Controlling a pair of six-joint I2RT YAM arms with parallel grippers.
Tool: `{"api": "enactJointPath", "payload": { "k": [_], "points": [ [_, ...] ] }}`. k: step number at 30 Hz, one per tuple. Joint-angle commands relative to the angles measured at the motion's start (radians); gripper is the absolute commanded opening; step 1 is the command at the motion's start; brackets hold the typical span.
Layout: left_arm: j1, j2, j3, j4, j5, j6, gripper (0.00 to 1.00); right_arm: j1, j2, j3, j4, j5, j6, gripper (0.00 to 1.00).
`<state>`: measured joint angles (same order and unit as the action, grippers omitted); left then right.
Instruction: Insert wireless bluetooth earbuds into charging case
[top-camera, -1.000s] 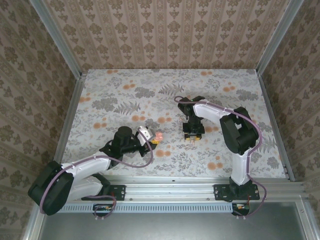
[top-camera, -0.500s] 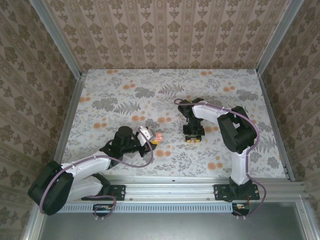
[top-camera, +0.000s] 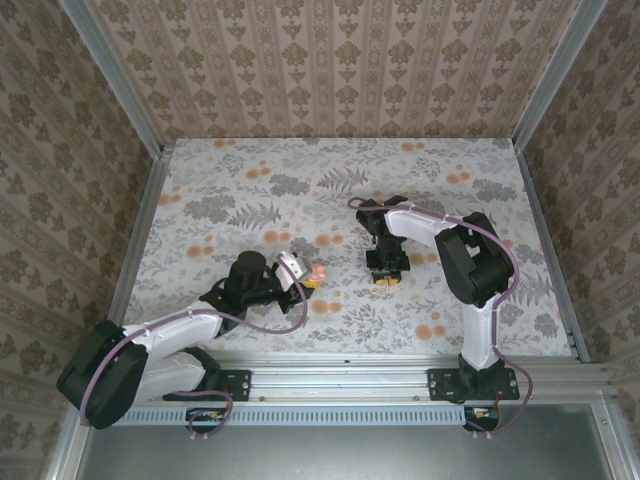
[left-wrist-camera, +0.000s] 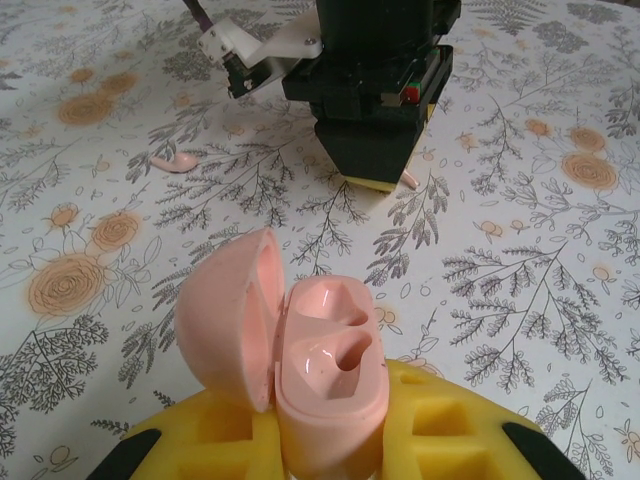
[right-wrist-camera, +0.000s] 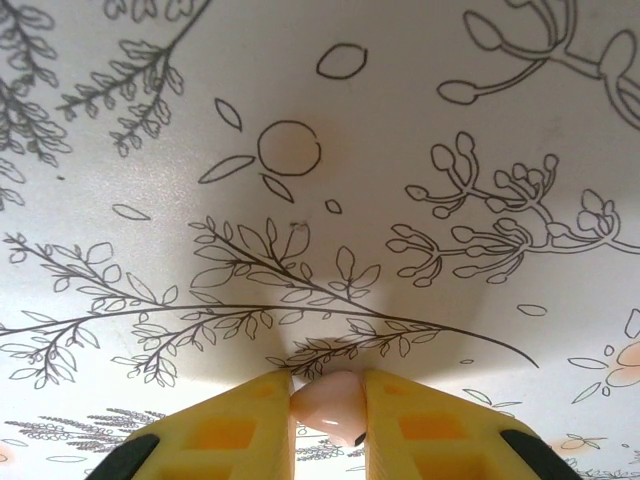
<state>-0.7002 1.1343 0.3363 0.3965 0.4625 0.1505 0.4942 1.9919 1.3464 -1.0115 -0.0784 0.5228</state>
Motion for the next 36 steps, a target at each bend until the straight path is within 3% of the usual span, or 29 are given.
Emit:
{"api": "enactJointPath", "payload": {
  "k": [1,23,36],
  "points": [
    [-0.008,0.025,0.025,0.017,0.007,0.008,0.12,-0.003,-0.007,-0.025,0.075,0.035,-0.013,0.2],
    [-0.045,0.331,0.083,0.247,0.041,0.014,0.11,0.038,-0.411,-0.341,0.565,-0.118,-0.008,0.2],
    [-0.047,0.383,0.128,0.257,0.059,0.023,0.1,0.1,-0.593,-0.507,0.848,-0.163,0.051,0.2]
  ]
}}
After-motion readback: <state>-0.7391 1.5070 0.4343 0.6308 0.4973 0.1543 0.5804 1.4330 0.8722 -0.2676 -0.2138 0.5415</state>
